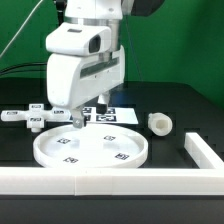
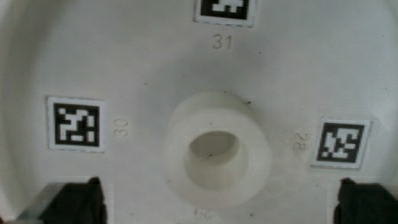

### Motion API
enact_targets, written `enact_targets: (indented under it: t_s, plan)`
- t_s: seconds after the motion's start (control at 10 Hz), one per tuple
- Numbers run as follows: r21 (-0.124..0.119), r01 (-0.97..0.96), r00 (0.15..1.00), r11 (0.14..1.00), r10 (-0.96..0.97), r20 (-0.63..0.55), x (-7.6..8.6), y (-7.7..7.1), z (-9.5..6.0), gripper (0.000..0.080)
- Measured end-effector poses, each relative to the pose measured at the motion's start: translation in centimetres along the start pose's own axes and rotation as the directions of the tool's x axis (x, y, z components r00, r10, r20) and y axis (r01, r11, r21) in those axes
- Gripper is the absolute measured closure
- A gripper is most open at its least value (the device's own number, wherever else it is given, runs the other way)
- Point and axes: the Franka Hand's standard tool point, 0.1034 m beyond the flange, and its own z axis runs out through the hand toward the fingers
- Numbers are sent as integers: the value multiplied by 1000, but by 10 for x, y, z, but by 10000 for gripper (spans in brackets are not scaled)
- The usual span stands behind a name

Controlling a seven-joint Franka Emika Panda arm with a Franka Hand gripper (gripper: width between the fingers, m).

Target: Assemble round table

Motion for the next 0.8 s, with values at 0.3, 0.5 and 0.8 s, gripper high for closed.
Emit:
enact_targets:
  t_s: [0.3, 0.5, 0.8]
  plan:
    - [22, 0, 1000, 1000, 0, 5, 4, 5, 23, 150]
    - [32, -1, 1000, 999, 1, 9, 4, 3, 30, 150]
    - [28, 5, 1000, 1000, -5, 4, 6, 3, 36, 269]
